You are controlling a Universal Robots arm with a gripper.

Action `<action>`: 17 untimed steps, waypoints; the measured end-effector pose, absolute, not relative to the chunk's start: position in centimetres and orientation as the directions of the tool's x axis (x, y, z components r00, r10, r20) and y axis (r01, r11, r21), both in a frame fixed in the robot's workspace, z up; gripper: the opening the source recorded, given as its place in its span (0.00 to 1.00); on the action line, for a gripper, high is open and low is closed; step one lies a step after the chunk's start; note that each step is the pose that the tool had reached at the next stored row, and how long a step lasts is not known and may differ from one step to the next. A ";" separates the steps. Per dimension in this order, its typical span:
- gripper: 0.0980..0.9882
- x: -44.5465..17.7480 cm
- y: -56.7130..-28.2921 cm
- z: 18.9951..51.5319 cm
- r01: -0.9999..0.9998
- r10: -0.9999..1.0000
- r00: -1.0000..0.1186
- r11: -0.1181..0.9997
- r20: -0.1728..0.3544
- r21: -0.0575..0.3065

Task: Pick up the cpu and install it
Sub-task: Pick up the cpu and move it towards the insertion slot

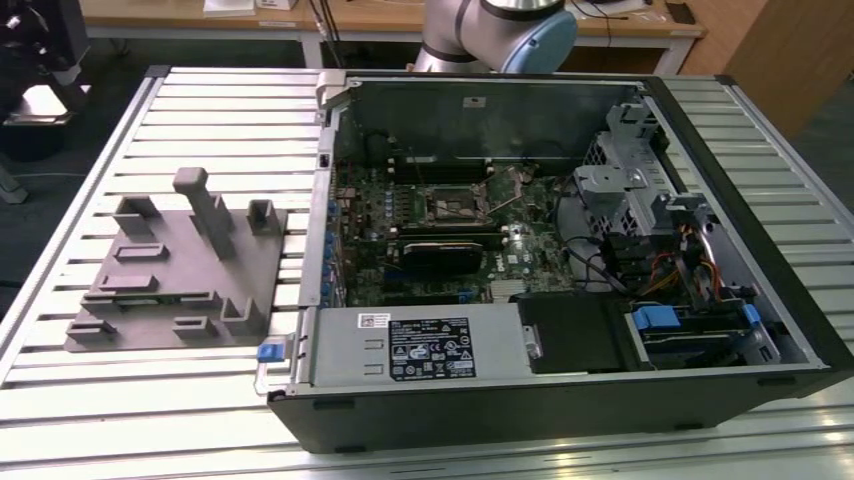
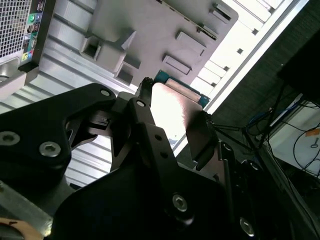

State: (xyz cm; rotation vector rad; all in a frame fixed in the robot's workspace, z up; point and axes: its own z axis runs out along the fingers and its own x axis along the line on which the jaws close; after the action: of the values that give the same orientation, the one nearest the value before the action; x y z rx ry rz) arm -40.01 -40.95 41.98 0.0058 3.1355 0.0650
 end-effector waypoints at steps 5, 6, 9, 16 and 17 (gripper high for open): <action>0.48 -39.3 -41.0 42.0 0.004 0.004 -1.000 0.999 -0.005 0.041; 0.48 -39.1 -41.0 42.0 0.004 0.004 -1.000 0.999 -0.005 0.041; 0.48 -38.7 -41.0 42.0 0.004 0.004 -1.000 0.999 -0.005 0.042; 0.48 -37.5 -41.0 42.0 0.004 0.004 -1.000 0.999 -0.005 0.041; 0.48 -37.3 -41.0 42.0 0.004 0.004 -1.000 0.999 -0.005 0.042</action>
State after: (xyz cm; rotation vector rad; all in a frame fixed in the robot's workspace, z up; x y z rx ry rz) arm -37.34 -40.95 41.97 0.0059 3.1354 0.0651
